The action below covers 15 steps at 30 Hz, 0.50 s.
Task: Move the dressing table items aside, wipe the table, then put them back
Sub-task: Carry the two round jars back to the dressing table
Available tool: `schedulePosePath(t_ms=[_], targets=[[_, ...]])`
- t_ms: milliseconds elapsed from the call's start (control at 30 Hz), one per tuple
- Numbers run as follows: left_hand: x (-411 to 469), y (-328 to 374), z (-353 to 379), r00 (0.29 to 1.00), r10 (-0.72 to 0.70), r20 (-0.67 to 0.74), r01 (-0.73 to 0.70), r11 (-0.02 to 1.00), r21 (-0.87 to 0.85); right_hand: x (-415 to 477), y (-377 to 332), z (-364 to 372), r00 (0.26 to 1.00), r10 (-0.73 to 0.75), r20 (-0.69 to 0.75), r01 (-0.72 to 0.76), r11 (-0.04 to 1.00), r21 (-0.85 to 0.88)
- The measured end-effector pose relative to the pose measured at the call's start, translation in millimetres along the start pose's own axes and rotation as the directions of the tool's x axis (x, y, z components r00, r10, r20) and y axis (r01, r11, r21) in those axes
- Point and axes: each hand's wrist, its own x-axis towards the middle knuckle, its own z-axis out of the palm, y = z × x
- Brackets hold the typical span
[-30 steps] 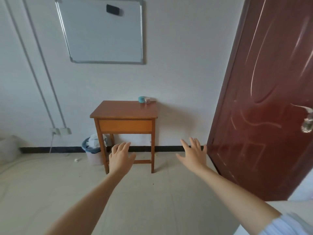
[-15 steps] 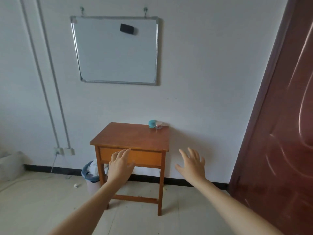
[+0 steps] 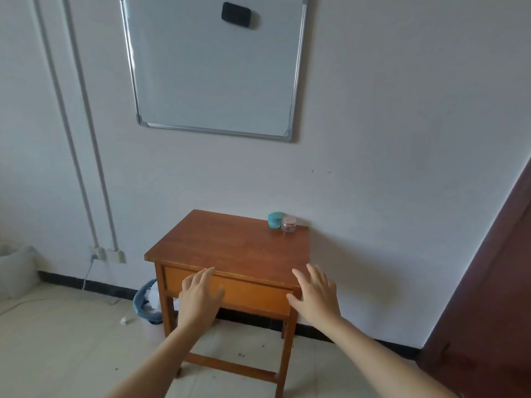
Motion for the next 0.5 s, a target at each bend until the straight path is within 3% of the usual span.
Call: schedulePosePath(t_ms=[333, 500], targets=[[180, -16, 17, 0.995, 0.095, 0.016, -0.095, 0.996, -0.004, 153, -14, 2, 0.991, 0.105, -0.088, -0.104, 0.994, 0.015], [213, -30, 76, 0.977, 0.081, 0.199, -0.089, 0.996, 0.027, 180, 2, 53, 0.981, 0.182, 0.065, -0.186, 0.981, 0.054]])
